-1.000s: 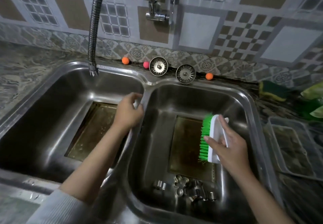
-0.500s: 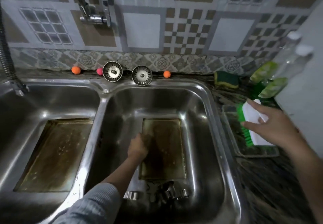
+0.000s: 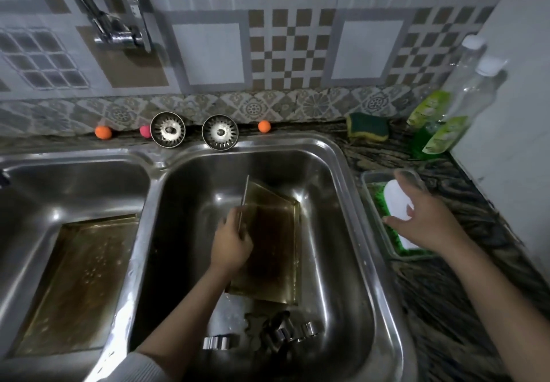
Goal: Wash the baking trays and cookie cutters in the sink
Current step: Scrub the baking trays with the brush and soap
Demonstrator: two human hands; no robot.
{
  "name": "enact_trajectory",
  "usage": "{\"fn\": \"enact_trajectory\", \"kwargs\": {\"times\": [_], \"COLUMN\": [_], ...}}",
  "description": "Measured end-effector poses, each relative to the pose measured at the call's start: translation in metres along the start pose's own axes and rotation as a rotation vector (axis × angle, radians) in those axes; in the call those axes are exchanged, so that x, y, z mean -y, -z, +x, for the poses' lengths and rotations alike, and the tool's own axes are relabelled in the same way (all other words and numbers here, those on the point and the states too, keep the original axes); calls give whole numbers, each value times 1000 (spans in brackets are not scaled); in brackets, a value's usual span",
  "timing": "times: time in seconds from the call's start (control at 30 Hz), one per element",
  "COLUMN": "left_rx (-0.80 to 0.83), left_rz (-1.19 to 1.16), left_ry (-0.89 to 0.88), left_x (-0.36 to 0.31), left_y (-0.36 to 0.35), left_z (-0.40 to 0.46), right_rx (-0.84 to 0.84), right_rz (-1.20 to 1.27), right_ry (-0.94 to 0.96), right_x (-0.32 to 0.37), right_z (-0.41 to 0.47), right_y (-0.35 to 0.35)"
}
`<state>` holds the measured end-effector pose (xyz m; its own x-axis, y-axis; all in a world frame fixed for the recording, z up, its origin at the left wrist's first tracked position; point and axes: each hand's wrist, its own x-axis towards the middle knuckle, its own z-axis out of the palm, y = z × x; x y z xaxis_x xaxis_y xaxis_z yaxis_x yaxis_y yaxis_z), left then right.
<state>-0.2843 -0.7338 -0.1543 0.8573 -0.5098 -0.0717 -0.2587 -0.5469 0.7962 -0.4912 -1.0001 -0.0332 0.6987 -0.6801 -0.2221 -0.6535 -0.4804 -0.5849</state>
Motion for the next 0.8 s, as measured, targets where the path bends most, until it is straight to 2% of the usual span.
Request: {"fn": "enact_trajectory", "kwargs": {"times": [0.13,0.2,0.33,0.4,0.47,0.63,0.7,0.8], "left_rx": [103,96,-107,-191,-244,-324,-328,-325], "left_rz": [30,62,304,410,414,72,-104,-308], "left_ry": [-77,-100,-253,-395,-482,-530,-477,-344], "left_x": [-20,-30,-52,-61,-70,-84,-90,-94], "left_y": [-2,-2,7,11,15,36,41,44], "left_z": [-1,-7,-20,-23,-25,-37,-47,-66], "right_rx": [-54,-136,-272,-282,-274,-117,-65,-41], "right_rz": [-9,-53,-65,-22,31,475,511,380], "right_ry": [0,32,159,228,303,377,441,533], "right_x": [4,9,28,41,55,94,108,118], "right_z": [-3,-9,-25,-35,-45,-58,-63,-57], "right_y": [4,8,15,10,-3,-60,-87,-99]}}
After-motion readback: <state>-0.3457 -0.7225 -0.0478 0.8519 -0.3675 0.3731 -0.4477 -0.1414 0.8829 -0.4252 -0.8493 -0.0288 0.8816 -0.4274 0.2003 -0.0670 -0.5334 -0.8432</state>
